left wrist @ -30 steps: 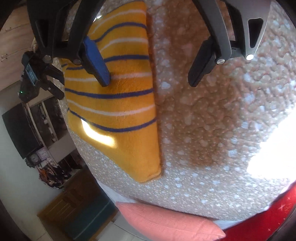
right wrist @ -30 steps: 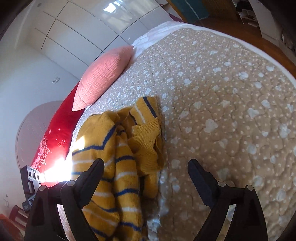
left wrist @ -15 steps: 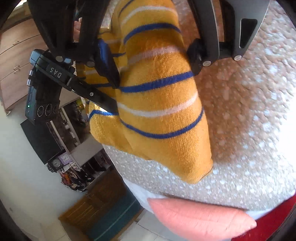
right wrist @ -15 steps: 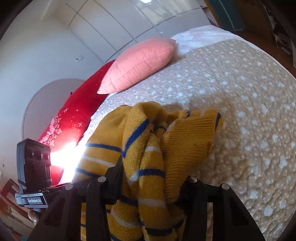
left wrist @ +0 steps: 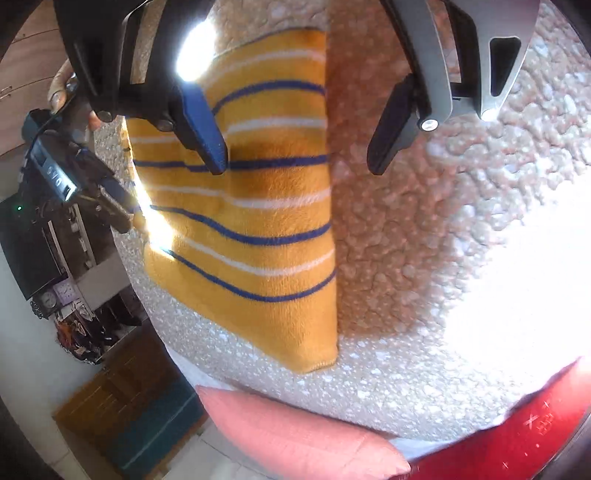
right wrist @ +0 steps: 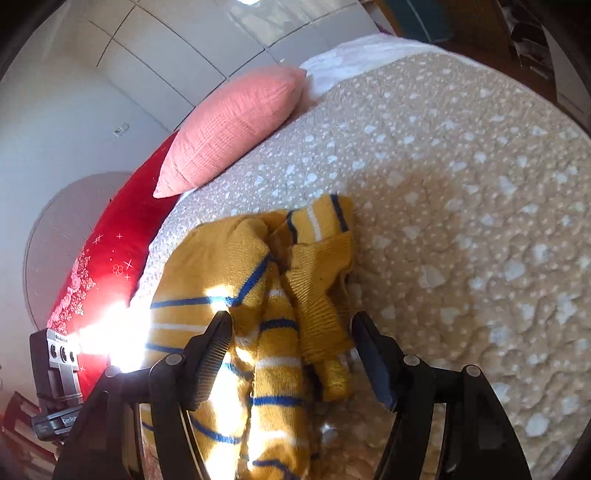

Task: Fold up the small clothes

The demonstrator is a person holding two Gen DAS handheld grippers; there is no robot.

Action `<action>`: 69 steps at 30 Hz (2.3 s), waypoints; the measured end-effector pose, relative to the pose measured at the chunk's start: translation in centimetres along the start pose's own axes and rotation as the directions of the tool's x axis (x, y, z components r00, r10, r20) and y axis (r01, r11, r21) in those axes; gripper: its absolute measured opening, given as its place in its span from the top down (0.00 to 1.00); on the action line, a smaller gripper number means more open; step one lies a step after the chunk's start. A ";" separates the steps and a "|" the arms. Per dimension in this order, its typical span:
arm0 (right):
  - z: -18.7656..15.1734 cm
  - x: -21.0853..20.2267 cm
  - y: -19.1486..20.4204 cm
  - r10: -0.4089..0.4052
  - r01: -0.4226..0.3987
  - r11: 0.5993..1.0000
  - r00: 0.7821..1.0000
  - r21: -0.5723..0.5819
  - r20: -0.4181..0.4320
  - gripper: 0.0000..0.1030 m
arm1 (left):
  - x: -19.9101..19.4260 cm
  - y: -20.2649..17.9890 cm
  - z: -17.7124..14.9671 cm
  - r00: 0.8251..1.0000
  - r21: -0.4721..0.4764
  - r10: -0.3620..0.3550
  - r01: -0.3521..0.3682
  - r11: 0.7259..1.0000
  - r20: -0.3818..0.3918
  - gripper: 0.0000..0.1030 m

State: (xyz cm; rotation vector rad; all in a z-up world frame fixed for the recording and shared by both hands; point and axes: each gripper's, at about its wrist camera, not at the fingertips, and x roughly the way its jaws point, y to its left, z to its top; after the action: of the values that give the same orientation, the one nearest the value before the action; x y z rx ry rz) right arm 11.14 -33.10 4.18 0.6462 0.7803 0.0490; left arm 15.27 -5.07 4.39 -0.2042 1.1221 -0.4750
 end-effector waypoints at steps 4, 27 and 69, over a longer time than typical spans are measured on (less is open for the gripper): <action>0.5 -3.3 3.5 0.105 -0.103 0.993 0.994 -0.055 0.042 0.42 | -5.1 -0.3 -2.7 0.975 0.075 0.159 -0.172 0.982 0.153 0.24; -3.5 0.9 8.2 -0.060 0.063 0.975 0.998 -0.213 0.020 0.76 | -18.6 -1.2 -10.8 0.680 -0.079 0.411 -0.463 0.883 0.608 0.00; -22.9 -12.5 5.7 -0.361 0.373 0.908 0.928 -0.193 0.096 0.26 | -15.1 -6.1 -21.1 0.869 0.164 0.331 -0.411 0.897 0.368 0.00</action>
State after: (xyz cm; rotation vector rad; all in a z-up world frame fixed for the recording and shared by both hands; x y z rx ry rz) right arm -12.08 -19.89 3.24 0.2926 0.8174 -0.2305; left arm -10.63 -1.82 10.06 0.1437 0.7387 -0.2107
